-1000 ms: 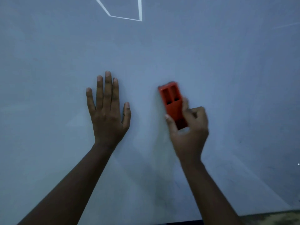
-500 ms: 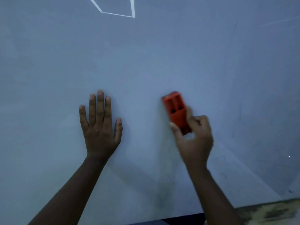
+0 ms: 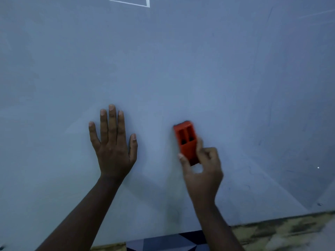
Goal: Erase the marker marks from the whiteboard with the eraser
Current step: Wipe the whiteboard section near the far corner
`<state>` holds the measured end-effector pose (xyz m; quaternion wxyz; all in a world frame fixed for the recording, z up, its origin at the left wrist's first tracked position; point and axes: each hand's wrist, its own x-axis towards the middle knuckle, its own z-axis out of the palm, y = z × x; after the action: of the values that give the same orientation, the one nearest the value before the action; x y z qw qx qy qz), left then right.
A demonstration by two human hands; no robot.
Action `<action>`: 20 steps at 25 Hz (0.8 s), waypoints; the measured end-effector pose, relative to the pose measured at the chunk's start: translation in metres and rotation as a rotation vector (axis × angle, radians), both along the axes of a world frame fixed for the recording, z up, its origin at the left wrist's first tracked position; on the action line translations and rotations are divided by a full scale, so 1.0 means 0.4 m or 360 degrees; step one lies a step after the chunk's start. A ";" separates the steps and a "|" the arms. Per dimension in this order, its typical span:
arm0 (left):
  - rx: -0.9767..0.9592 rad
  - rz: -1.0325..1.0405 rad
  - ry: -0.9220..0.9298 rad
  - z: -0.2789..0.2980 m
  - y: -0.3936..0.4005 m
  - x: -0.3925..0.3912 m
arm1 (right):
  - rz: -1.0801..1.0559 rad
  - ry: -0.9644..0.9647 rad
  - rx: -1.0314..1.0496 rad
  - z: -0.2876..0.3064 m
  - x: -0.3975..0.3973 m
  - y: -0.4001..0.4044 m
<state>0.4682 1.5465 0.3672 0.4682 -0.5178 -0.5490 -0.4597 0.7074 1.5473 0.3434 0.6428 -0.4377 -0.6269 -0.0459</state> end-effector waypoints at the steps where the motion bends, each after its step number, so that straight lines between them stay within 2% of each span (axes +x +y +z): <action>1: -0.0006 -0.0008 -0.0005 -0.012 0.000 0.002 | 0.0017 -0.0155 -0.0004 -0.035 -0.024 -0.014; 5: -0.0045 -0.0012 0.0019 -0.053 0.000 0.000 | 0.0084 -0.0521 -0.0009 -0.163 -0.058 -0.043; 9: -0.0087 0.0004 0.0052 -0.096 -0.004 -0.009 | 0.0084 -0.0573 -0.0009 -0.155 -0.030 -0.043; 11: -0.0111 0.0004 0.0062 -0.123 -0.007 -0.013 | -0.0035 -0.0347 -0.0098 -0.124 0.019 -0.020; 15: -0.0144 -0.0001 0.0080 -0.170 -0.009 -0.017 | -0.0098 0.0394 -0.0218 -0.088 0.140 0.035; 17: -0.0158 -0.0003 0.0078 -0.188 -0.009 -0.015 | -0.0126 0.0523 -0.0238 -0.086 0.154 0.040; 20: -0.0169 -0.0007 0.0056 -0.217 -0.011 -0.009 | -0.0114 0.0541 -0.0224 -0.095 0.117 0.025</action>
<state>0.4648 1.5422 0.2805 0.4487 -0.5512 -0.5631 -0.4217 0.7542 1.5572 0.3054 0.7052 -0.5052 -0.4950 0.0498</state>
